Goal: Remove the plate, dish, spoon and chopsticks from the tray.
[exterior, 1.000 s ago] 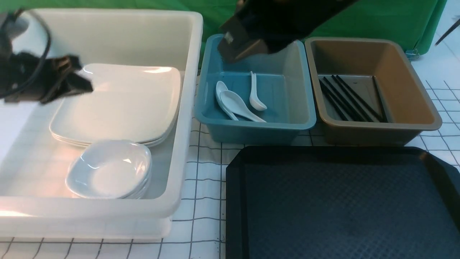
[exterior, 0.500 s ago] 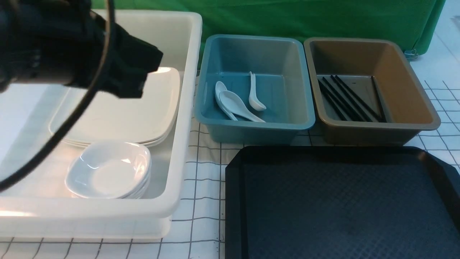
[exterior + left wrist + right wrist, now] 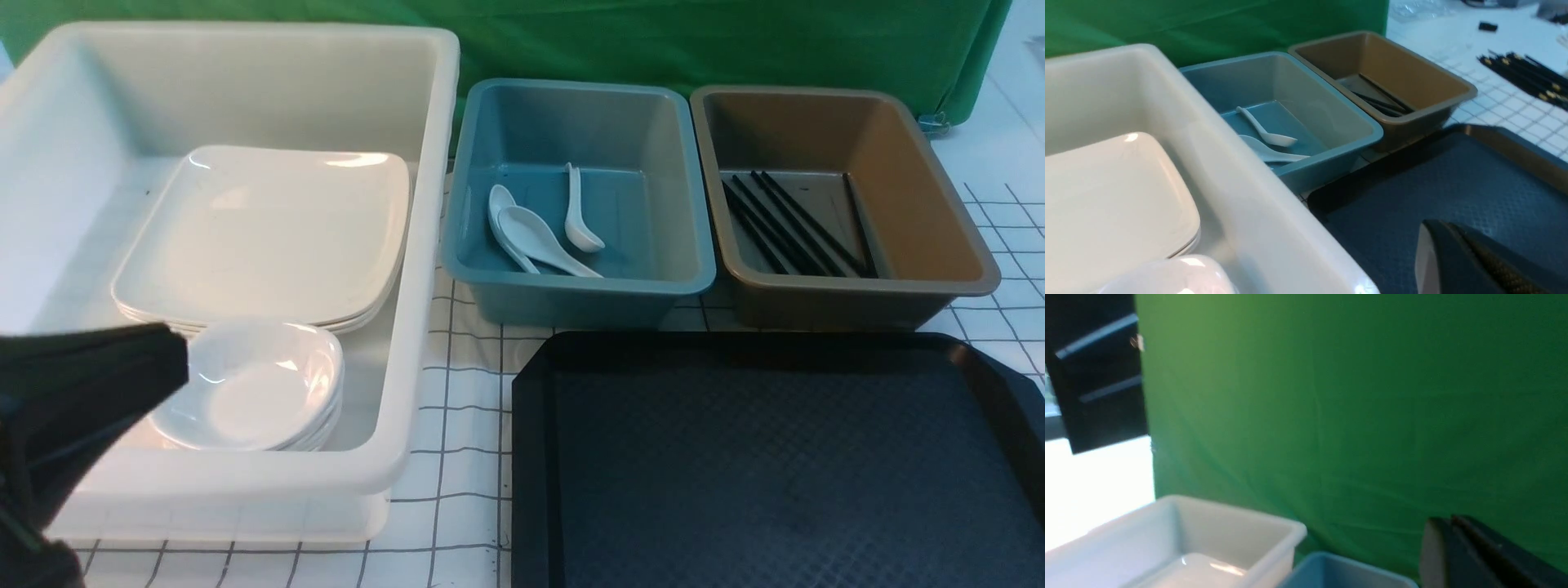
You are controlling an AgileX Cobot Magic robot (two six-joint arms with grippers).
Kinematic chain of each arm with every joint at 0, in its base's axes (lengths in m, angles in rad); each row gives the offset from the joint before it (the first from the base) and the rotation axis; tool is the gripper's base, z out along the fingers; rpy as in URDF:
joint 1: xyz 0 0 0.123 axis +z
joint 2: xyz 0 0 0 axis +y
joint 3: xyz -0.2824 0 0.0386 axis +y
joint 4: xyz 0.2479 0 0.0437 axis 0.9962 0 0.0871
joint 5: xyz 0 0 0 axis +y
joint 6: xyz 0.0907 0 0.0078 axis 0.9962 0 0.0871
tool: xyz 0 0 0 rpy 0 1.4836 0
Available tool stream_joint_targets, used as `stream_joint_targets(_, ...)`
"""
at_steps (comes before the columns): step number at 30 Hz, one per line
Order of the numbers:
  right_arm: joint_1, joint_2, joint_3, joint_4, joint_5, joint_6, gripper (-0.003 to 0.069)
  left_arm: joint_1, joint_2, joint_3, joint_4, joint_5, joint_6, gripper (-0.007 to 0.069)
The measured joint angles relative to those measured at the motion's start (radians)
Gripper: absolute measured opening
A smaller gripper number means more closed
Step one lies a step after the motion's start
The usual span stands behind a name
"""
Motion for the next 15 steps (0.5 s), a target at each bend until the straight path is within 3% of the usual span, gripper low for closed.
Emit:
stream_joint_targets(6, 0.0, -0.207, 0.255, 0.001, -0.169, 0.08, 0.0027, 0.0, -0.067, 0.173, -0.069, -0.169, -0.007, -0.0003)
stream_joint_targets(15, 0.0, -0.232, 0.273, 0.001, -0.186, 0.096, 0.0085, 0.0, -0.067, 0.189, -0.042, -0.246, -0.007, -0.0003)
